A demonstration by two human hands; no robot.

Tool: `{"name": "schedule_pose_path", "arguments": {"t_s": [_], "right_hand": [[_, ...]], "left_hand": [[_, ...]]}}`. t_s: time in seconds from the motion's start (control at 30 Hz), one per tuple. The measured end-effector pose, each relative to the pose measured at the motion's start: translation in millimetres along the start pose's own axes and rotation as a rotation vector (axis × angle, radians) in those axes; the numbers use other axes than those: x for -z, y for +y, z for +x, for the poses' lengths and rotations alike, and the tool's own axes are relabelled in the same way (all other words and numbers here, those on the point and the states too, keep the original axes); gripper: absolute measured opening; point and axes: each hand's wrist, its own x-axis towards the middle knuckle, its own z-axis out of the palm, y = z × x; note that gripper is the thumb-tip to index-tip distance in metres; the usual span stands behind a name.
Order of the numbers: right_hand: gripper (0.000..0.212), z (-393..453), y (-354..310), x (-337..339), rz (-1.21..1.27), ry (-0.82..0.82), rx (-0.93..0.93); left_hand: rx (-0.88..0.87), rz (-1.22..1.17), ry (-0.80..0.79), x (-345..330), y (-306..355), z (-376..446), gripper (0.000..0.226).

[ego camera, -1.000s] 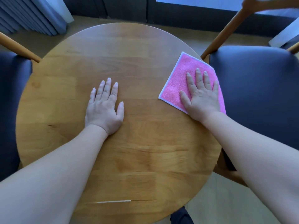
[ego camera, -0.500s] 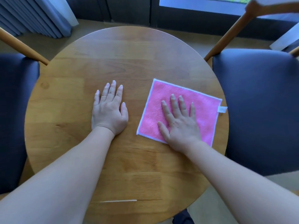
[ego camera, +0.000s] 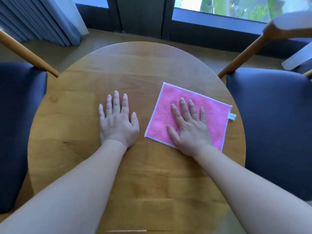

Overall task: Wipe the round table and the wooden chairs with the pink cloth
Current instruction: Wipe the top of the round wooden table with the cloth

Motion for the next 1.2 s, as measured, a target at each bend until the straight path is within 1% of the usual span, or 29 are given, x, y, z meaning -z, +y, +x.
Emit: {"name": "schedule_pose_path", "arguments": {"t_s": [0.17,0.33,0.6,0.73,0.9,1.2], "right_hand": [[0.072,60.7,28.5,14.6,-0.012,0.024,-0.070],[0.073,114.4,44.5,29.9,-0.024,0.035,-0.068],[0.073,159.0,46.4,36.5,-0.017,0.036,-0.081],[0.073,151.4,39.4,35.7,-0.018,0.030,-0.050],[0.072,113.1,10.5,28.0,-0.056,0.009,0.109],[0.069,34.0,-26.6,11.0,-0.060,-0.034,0.338]], "left_hand": [[0.007,-0.007,0.003,0.5,-0.6,-1.6,0.068],[0.007,-0.004,-0.007,2.4,0.1,-0.4,0.068],[0.008,-0.015,0.002,2.2,-0.1,-0.7,0.068],[0.008,-0.017,-0.003,2.3,0.1,-0.3,0.068],[0.009,-0.019,-0.005,3.4,0.2,-0.5,0.068],[0.003,-0.008,-0.011,3.8,0.2,-0.7,0.069]]}}
